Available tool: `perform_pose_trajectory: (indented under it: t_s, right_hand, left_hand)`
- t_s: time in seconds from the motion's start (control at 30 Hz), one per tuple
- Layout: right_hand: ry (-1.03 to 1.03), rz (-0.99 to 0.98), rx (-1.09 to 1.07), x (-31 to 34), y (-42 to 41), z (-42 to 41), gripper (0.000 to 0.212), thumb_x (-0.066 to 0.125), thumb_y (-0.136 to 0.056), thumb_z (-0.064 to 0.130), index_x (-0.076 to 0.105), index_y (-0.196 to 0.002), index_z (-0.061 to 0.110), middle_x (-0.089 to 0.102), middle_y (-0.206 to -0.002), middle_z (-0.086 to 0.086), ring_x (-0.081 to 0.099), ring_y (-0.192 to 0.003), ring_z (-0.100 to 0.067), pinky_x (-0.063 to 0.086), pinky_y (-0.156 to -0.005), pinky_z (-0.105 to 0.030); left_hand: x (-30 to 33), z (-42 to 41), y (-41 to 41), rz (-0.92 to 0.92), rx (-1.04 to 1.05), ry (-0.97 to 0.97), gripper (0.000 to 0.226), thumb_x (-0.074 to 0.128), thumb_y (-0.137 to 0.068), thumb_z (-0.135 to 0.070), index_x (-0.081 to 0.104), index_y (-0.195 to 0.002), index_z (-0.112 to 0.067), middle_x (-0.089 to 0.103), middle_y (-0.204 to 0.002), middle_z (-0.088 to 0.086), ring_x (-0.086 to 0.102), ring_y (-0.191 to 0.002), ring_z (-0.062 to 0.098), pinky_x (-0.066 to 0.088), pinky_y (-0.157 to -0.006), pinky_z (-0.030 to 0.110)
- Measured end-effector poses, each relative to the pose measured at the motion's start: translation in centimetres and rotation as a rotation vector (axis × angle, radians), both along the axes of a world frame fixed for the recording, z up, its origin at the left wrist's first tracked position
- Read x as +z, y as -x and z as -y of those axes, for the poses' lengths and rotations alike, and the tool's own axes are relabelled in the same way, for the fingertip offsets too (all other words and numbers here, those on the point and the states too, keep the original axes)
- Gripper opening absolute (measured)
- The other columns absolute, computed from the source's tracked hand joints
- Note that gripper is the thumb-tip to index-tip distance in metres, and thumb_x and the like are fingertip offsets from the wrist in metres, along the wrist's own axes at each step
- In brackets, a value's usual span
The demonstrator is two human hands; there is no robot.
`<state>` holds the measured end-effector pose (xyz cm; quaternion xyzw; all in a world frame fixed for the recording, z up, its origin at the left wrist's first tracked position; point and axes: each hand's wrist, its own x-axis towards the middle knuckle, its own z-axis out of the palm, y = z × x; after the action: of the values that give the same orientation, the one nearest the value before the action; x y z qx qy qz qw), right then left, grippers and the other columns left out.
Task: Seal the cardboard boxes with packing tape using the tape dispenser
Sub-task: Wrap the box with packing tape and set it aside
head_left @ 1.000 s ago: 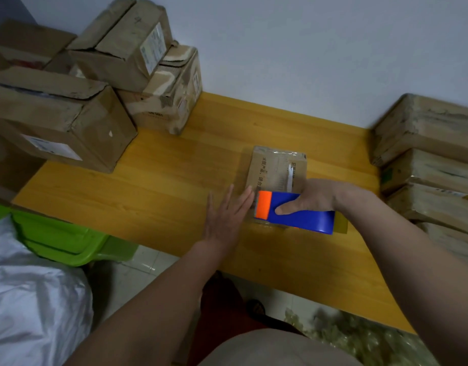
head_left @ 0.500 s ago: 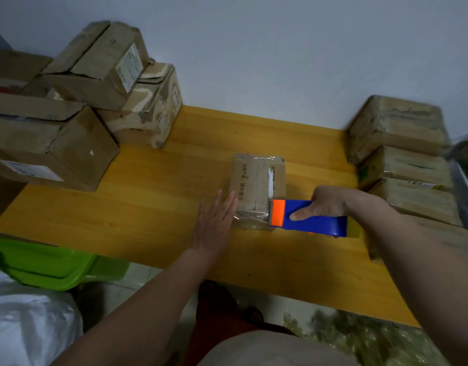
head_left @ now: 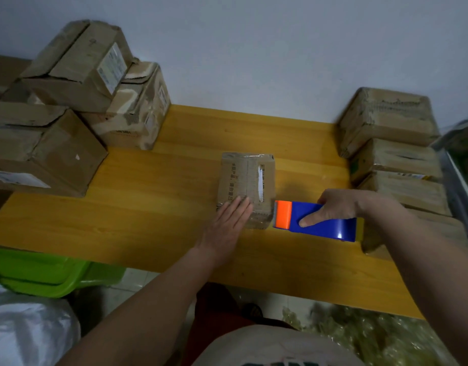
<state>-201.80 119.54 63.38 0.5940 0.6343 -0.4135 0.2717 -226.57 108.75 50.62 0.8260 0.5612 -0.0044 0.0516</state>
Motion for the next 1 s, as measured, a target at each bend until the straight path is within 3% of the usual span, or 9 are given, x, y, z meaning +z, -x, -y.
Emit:
perform_pose_trajectory:
  t_s: [0.1, 0.23, 0.37, 0.5, 0.57, 0.63, 0.8, 1.0]
  right_hand:
    - [0.003, 0.024, -0.003, 0.3, -2.2, 0.1, 0.071, 0.072, -0.044, 0.07, 0.061, -0.089, 0.016, 0.067, -0.088, -0.004, 0.064, -0.087, -0.024, 0.05, -0.085, -0.038]
    - [-0.003, 0.019, -0.039, -0.5, -2.3, 0.0, 0.049, 0.074, -0.066, 0.06, 0.056, -0.084, 0.018, 0.064, -0.086, -0.004, 0.061, -0.086, -0.024, 0.048, -0.082, -0.035]
    - [0.031, -0.011, -0.043, -0.6, -2.7, 0.0, 0.046, 0.069, -0.072, 0.06, 0.058, -0.083, 0.017, 0.065, -0.082, -0.003, 0.062, -0.08, -0.021, 0.047, -0.075, -0.03]
    - [0.031, -0.022, -0.04, -0.6, -2.7, 0.2, 0.044, 0.064, -0.076, 0.061, 0.059, -0.082, 0.018, 0.065, -0.081, -0.001, 0.061, -0.078, -0.019, 0.045, -0.069, -0.028]
    - [0.034, -0.018, -0.024, -0.6, -2.6, 0.3, 0.042, 0.061, -0.08, 0.06, 0.058, -0.082, 0.018, 0.063, -0.081, 0.0, 0.06, -0.077, -0.018, 0.043, -0.067, -0.028]
    - [0.052, -0.021, -0.016, -0.7, -2.8, 0.2, 0.039, 0.057, -0.086, 0.056, 0.058, -0.085, 0.017, 0.063, -0.084, -0.002, 0.06, -0.079, -0.019, 0.044, -0.071, -0.029]
    - [0.119, -0.046, 0.005, 0.2, -3.6, 0.1, 0.033, 0.057, -0.089, 0.048, 0.06, -0.095, 0.015, 0.065, -0.096, -0.006, 0.061, -0.09, -0.023, 0.046, -0.089, -0.037]
    - [0.047, 0.025, 0.008, 0.8, -2.7, -0.1, 0.034, 0.056, -0.089, 0.05, 0.059, -0.085, 0.016, 0.062, -0.084, -0.003, 0.059, -0.077, -0.019, 0.045, -0.074, -0.03]
  left_hand:
    - [0.2, 0.0, -0.5, 0.005, 0.034, 0.002, 0.083, 0.019, -0.077, 0.001, -0.029, -0.142, -0.018, -0.03, -0.153, 0.001, -0.041, -0.135, 0.015, -0.033, -0.106, 0.032]
    - [0.5, 0.3, -1.4, 0.003, 0.114, 0.036, 0.088, 0.039, -0.084, -0.01, -0.028, -0.141, -0.02, -0.022, -0.158, 0.005, -0.036, -0.136, 0.019, -0.034, -0.104, 0.034]
    - [1.2, -0.1, -3.6, -0.017, 0.212, 0.09, 0.099, 0.052, -0.086, -0.02, -0.032, -0.136, -0.039, -0.032, -0.15, 0.011, -0.03, -0.14, 0.028, -0.026, -0.108, 0.045]
    - [1.5, -0.1, -5.4, -0.094, 0.286, 0.082, 0.091, 0.046, -0.089, -0.015, -0.023, -0.146, -0.032, -0.036, -0.148, 0.017, -0.032, -0.138, 0.038, -0.027, -0.103, 0.055]
    - [1.4, -0.1, -5.9, -0.14, 0.204, 0.01, 0.077, 0.032, -0.09, -0.015, -0.014, -0.15, -0.017, -0.034, -0.149, 0.016, -0.035, -0.136, 0.033, -0.03, -0.103, 0.052]
    - [1.2, -0.3, -6.2, -0.104, 0.172, 0.025, 0.076, 0.034, -0.09, -0.018, -0.014, -0.15, -0.009, -0.029, -0.153, 0.016, -0.034, -0.137, 0.028, -0.027, -0.107, 0.045]
    - [1.2, -0.5, -5.7, -0.036, 0.115, 0.119, 0.105, 0.058, -0.082, -0.04, -0.022, -0.148, -0.024, -0.024, -0.157, 0.008, -0.024, -0.144, 0.026, -0.022, -0.112, 0.041]
    - [1.3, -0.8, -5.7, -0.065, 0.124, 0.131, 0.11, 0.062, -0.08, -0.04, -0.025, -0.145, -0.028, -0.019, -0.159, 0.007, -0.019, -0.146, 0.026, -0.021, -0.112, 0.041]
